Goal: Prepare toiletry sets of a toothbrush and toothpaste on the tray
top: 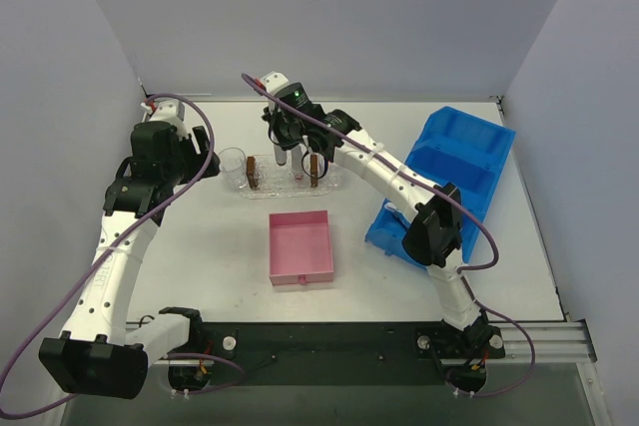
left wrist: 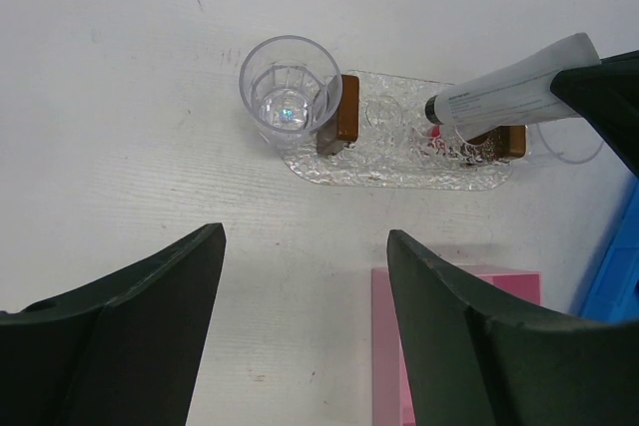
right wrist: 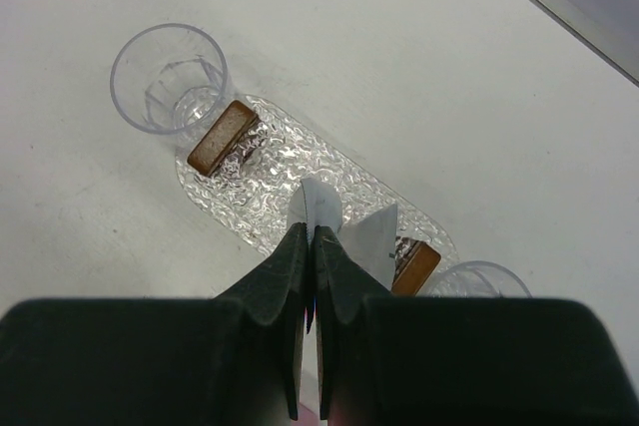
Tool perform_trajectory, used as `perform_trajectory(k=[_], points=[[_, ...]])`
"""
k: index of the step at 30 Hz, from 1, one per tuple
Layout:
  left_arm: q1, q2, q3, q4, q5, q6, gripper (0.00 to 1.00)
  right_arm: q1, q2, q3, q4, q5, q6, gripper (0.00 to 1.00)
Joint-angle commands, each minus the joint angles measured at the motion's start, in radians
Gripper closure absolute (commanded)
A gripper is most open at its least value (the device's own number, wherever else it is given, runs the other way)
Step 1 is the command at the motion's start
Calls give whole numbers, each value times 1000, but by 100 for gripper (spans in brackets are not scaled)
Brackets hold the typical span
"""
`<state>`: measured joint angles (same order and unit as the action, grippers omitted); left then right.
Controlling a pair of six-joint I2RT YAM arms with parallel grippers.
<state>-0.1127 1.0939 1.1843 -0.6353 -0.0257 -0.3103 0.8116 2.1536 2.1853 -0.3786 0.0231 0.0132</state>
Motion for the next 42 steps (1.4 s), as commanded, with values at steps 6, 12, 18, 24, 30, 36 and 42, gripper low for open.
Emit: perform_trajectory(k=[6, 12, 18, 24, 30, 36, 42], points=[[-4, -17, 3, 45, 9, -6, 23, 3, -72, -1, 37, 12, -6, 100], [-2, -15, 5, 45, 7, -6, 23, 0, -61, 4, 37, 0, -5, 100], [-4, -15, 5, 45, 7, -6, 24, 0, -51, 4, 35, -6, -5, 100], [-4, -12, 6, 43, 4, -4, 23, -3, -43, 4, 37, -12, -6, 100], [-2, -11, 6, 43, 4, -4, 24, -8, -31, 5, 37, -14, -7, 100], [-2, -11, 6, 43, 4, -4, 23, -12, -24, 2, 37, -15, -1, 100], [-2, -8, 5, 43, 4, -4, 24, -15, -20, -4, 37, -21, 1, 100]])
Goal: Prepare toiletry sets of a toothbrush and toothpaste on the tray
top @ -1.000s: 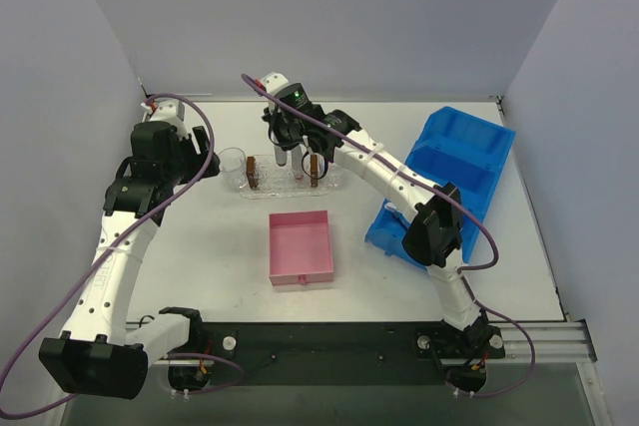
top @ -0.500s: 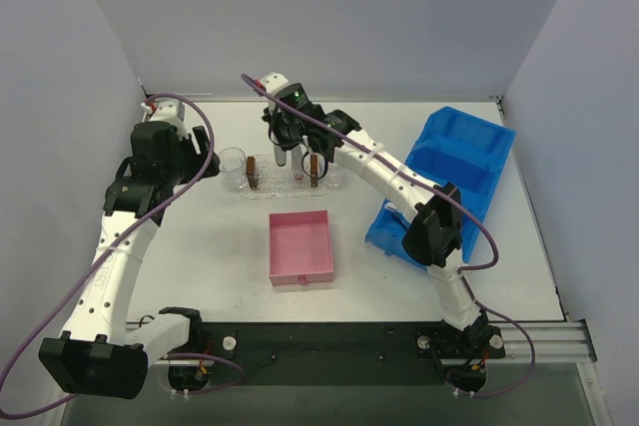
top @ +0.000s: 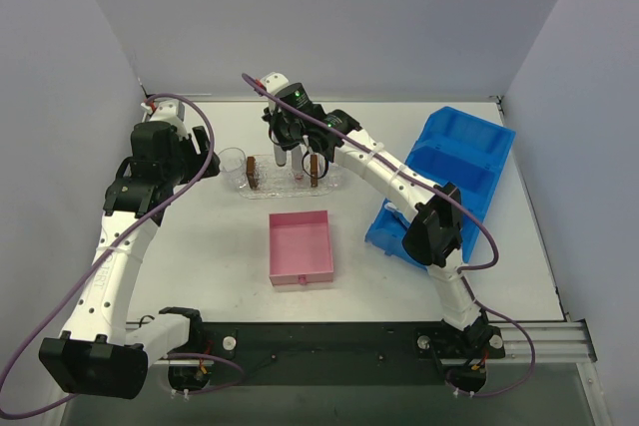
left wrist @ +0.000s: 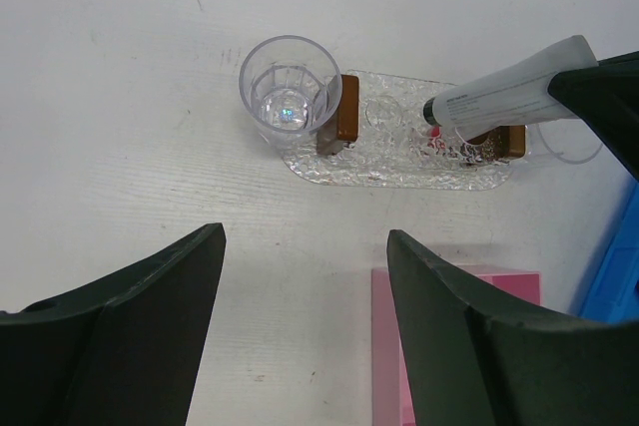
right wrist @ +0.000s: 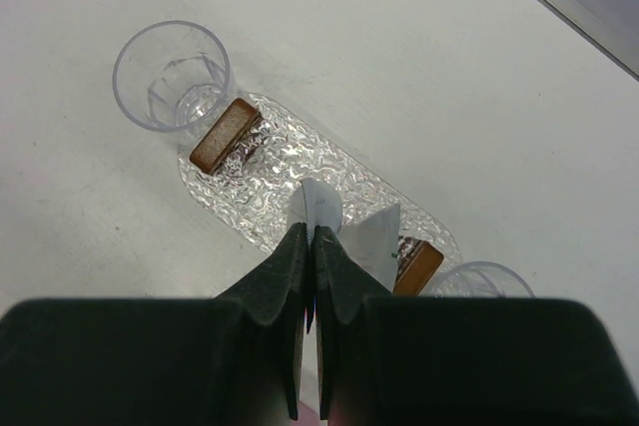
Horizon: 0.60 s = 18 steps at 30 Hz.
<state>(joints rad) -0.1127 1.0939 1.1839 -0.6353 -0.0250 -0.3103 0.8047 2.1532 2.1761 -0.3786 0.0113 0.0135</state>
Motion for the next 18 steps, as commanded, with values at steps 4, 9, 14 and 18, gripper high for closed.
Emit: perform_trajectory(k=[4, 9, 14, 18], points=[[-2, -8, 6, 42, 4, -3, 23, -10, -15, 2, 37, -36, 3, 100], [-2, -6, 6, 42, 4, -4, 23, -13, -12, -2, 40, -40, 8, 100], [-2, -6, 6, 39, 4, -3, 24, -15, -9, -10, 43, -42, 8, 100], [-1, -8, 5, 40, 2, -1, 24, -15, -7, -19, 46, -42, 8, 100]])
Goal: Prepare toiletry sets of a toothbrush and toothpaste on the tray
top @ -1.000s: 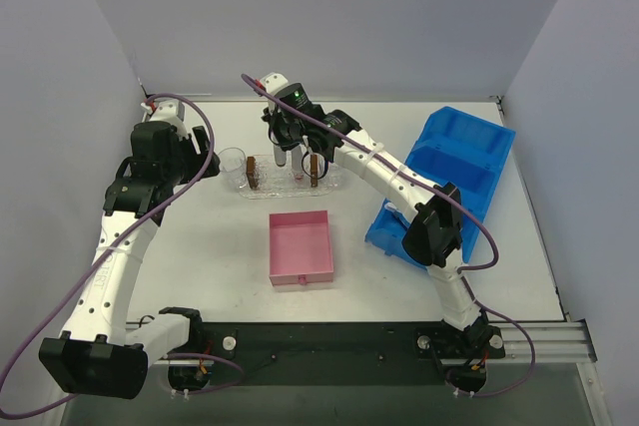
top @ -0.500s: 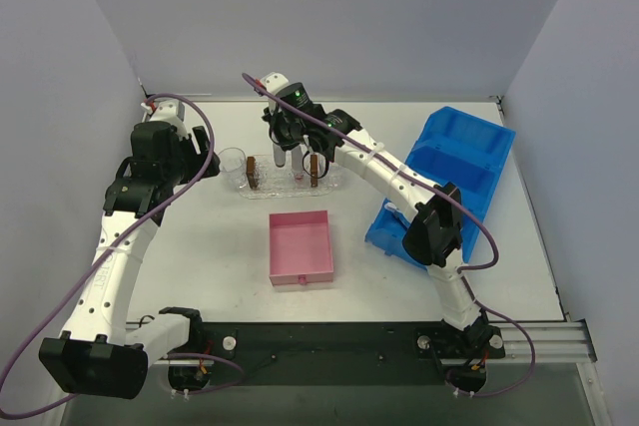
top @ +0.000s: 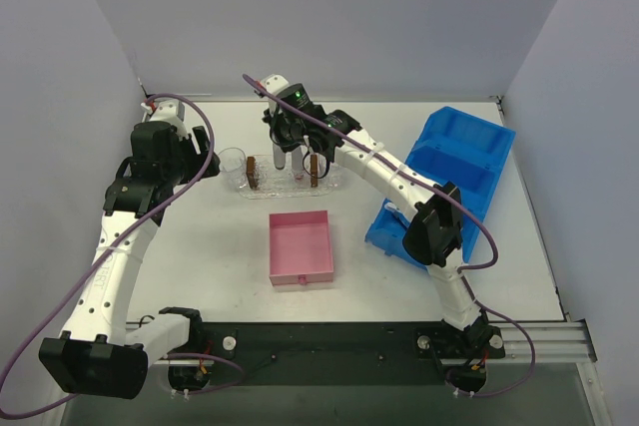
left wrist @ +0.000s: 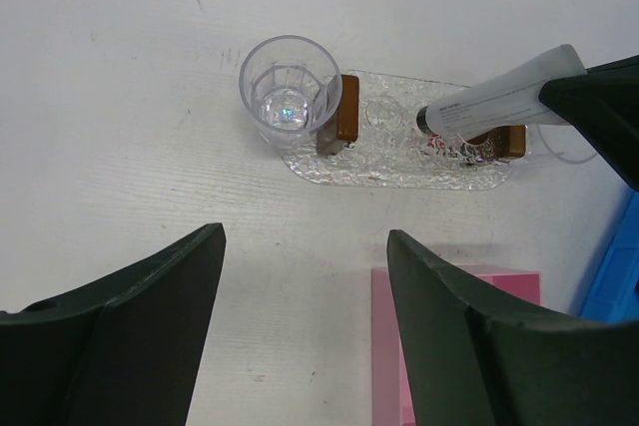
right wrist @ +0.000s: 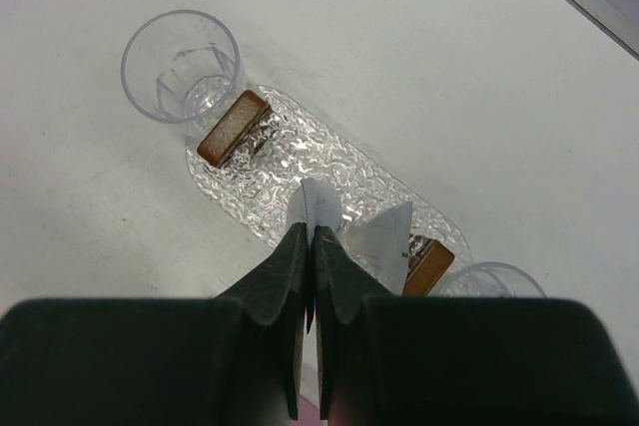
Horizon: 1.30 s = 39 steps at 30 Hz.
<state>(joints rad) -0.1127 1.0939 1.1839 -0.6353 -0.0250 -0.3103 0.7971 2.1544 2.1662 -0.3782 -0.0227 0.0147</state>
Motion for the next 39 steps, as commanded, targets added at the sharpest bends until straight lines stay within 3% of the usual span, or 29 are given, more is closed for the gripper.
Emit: perform_trajectory(k=[1, 39], points=[[-1, -8, 5, 40, 0, -1, 23, -7, -8, -11, 44, -6, 7, 100], [-2, -15, 2, 36, -1, 10, 24, -24, 35, -40, 85, -42, 7, 100]])
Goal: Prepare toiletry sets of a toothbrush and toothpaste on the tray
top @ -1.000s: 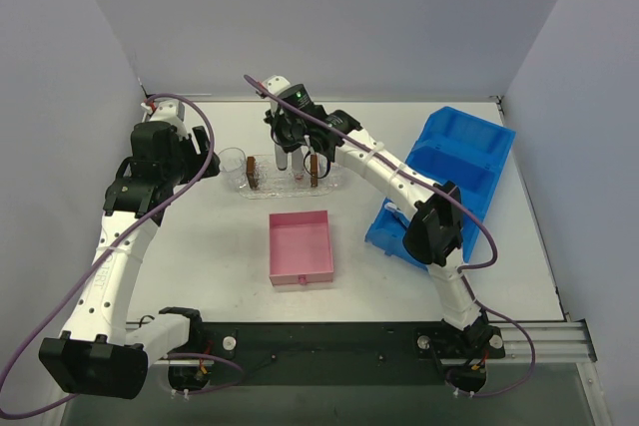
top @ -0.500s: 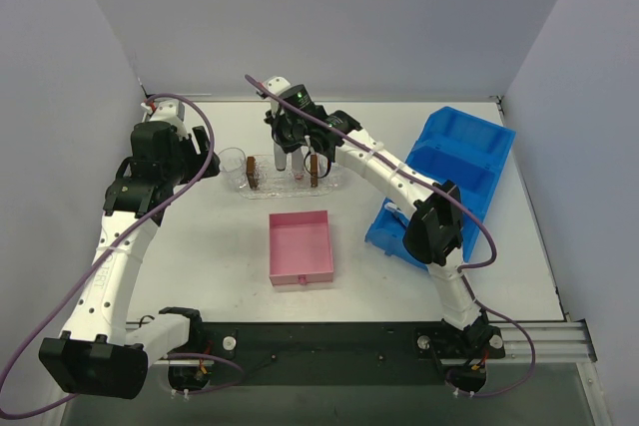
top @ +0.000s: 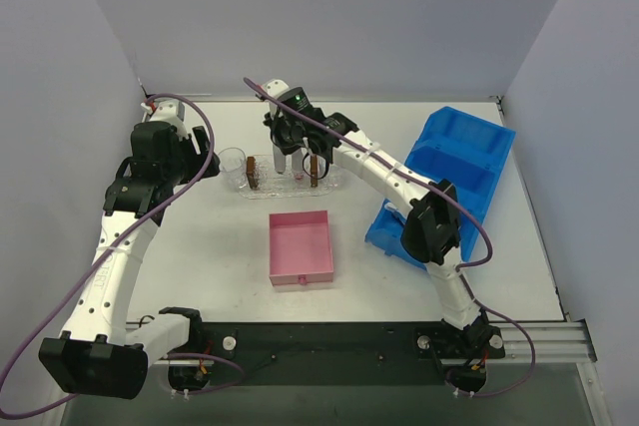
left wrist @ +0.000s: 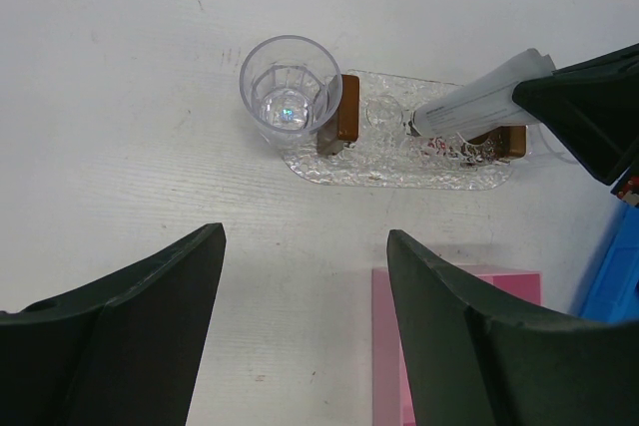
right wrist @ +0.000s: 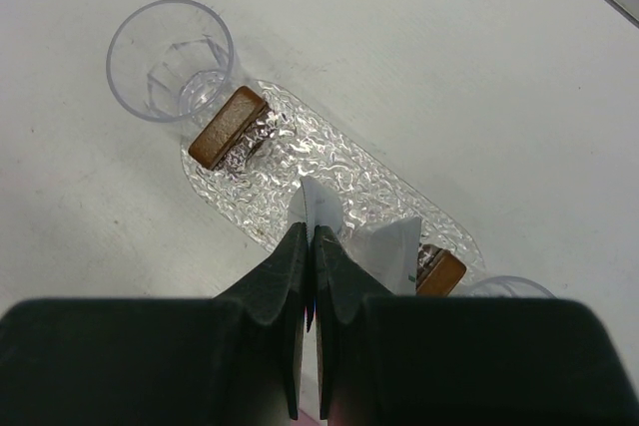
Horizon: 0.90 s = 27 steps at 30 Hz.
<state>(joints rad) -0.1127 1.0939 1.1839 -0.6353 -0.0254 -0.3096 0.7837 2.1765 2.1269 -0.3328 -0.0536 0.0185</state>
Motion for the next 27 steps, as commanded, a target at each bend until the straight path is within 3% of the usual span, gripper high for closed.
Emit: perform_trajectory(k=[1, 27], points=[[-1, -14, 0, 36, -1, 9, 23, -11, 14, 1, 41, -12, 3, 100], [-4, -15, -7, 39, 1, 9, 23, -18, 34, -25, 60, -48, 11, 100]])
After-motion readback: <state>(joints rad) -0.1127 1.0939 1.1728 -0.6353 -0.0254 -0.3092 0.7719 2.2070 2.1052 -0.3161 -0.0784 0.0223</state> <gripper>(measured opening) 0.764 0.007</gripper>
